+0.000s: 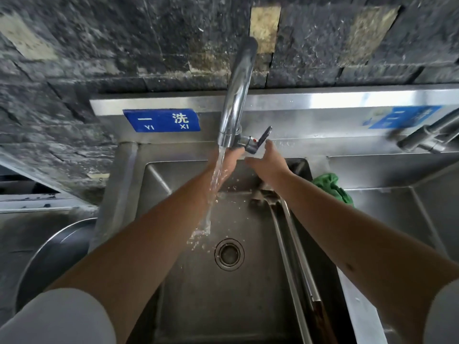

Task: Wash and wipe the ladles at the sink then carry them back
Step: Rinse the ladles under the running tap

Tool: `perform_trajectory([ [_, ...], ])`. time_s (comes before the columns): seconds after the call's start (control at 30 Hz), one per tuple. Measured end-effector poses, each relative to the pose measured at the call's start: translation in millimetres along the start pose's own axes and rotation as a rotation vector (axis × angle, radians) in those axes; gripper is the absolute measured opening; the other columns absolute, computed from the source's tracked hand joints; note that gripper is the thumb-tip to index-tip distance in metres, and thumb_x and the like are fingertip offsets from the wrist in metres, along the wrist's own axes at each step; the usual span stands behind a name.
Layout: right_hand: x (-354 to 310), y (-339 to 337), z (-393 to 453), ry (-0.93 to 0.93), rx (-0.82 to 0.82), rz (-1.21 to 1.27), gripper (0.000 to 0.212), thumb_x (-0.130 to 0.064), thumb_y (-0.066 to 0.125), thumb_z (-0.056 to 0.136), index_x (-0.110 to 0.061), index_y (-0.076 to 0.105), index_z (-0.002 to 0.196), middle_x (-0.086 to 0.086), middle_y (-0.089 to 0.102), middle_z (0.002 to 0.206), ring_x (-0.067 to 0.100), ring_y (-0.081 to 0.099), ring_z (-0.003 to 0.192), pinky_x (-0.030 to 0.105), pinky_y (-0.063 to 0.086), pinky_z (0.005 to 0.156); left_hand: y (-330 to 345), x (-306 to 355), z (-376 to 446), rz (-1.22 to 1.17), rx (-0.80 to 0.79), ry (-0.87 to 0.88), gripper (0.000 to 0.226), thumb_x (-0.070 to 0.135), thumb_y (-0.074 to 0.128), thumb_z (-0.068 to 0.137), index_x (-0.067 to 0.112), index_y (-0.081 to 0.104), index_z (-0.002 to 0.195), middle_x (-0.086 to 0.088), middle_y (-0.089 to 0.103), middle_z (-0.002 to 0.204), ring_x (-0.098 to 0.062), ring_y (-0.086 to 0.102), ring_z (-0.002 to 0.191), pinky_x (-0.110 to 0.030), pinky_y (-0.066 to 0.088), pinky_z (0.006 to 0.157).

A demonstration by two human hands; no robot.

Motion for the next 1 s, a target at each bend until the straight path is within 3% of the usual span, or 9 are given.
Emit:
perform_trajectory([
  [0.13,-9.2,-2.3,12.1,0.000,0.054,0.094,0.049,-0.025,0.068,0.086,-0.014,0.044,0.128,0.007,0.059,0.118,0.023,0.059,0.100,0.038,0.052,0.083,-7.4,23.7,15.0,0.019,-0.037,0.050,0.022,0.003,0.048,0.099,0.020,0.051,0.086,0.005,0.051,0.087,-0.009,0.052,0.076,-0.014,0.048,0.065],
  [0.23,-13.6,5.2,8.9,-0.041,0.047,0.097,0.058,-0.017,0.066,0.087,-0.016,0.038,0.137,0.001,0.059,0.110,0.018,0.061,0.085,0.030,0.052,0.063,-11.8,21.6,31.6,0.122,-0.005,0.078,0.013,0.003,0.060,0.090,0.015,0.059,0.094,-0.008,0.060,0.089,-0.020,0.058,0.076,-0.034,0.049,0.074],
  [0.3,-17.1,7.9,9.6,-0.078,0.061,-0.011,0.070,-0.013,0.063,0.086,-0.018,0.029,0.147,0.004,0.061,0.113,0.024,0.064,0.088,0.036,0.056,0.065,-11.6,19.3,29.5,0.167,-0.016,0.051,0.013,0.006,0.060,0.088,0.015,0.060,0.099,-0.013,0.063,0.095,-0.025,0.061,0.083,-0.037,0.049,0.080],
  [0.57,-16.9,1.7,3.8,-0.061,-0.015,-0.327,0.092,-0.007,0.060,0.086,-0.027,0.005,0.157,0.010,0.060,0.125,0.021,0.061,0.086,0.035,0.055,0.064,-5.3,26.3,6.1,0.350,-0.103,0.125,0.028,0.002,0.051,0.097,0.023,0.048,0.116,0.014,0.028,0.079,-0.004,0.043,0.078,-0.010,0.040,0.063],
  [0.73,-17.1,-10.2,-12.2,-0.139,-0.109,-0.482,0.086,-0.010,0.058,0.092,-0.032,0.006,0.157,0.015,0.058,0.131,0.017,0.060,0.072,0.027,0.050,0.051,-2.6,13.2,-4.1,0.374,-0.116,0.083,0.035,0.004,0.046,0.098,0.027,0.035,0.074,0.011,0.028,0.072,-0.001,0.029,0.060,-0.005,0.034,0.048],
  [0.8,-12.3,-11.9,-24.3,-0.159,-0.164,-0.520,0.081,-0.008,0.054,0.094,-0.033,0.009,0.157,0.012,0.061,0.120,0.013,0.056,0.062,0.022,0.043,0.043,0.5,0.3,-7.2,0.365,-0.146,0.014,0.015,0.009,0.049,0.098,0.022,0.055,0.094,0.002,0.053,0.091,-0.007,0.053,0.078,-0.011,0.043,0.071],
  [0.87,-2.2,-13.2,-33.6,-0.148,-0.192,-0.533,0.077,-0.009,0.052,0.094,-0.033,0.013,0.156,0.006,0.058,0.107,0.014,0.056,0.062,0.022,0.042,0.043,9.3,-9.8,-19.6,0.421,-0.176,-0.009,0.049,0.015,0.053,0.097,0.015,0.041,0.145,-0.008,0.051,0.138,-0.024,0.056,0.119,-0.032,0.045,0.098],
  [0.93,10.1,-14.9,-40.7,-0.136,-0.198,-0.544,0.072,-0.012,0.052,0.094,-0.028,0.019,0.155,0.011,0.059,0.115,0.018,0.059,0.071,0.026,0.047,0.052,18.8,-18.1,-26.2,0.431,-0.194,-0.008,0.061,0.014,0.055,0.096,0.013,0.031,0.152,-0.008,0.046,0.145,-0.026,0.051,0.126,-0.025,0.046,0.095],
  [1.0,25.1,-18.5,-46.8,-0.112,-0.193,-0.559,0.065,-0.014,0.053,0.093,-0.023,0.028,0.152,0.017,0.060,0.124,0.024,0.059,0.082,0.028,0.049,0.065,28.3,-20.9,-36.5,0.398,-0.215,0.008,0.037,0.006,0.053,0.096,0.012,0.051,0.133,-0.002,0.059,0.117,-0.015,0.059,0.103,-0.002,0.041,0.065],
])
Point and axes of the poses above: each hand's wrist, its own z-axis towards the middle knuckle, its own y-axis out of the palm, x = y × z, the point moved 6 cm from there along z, towards the middle knuckle
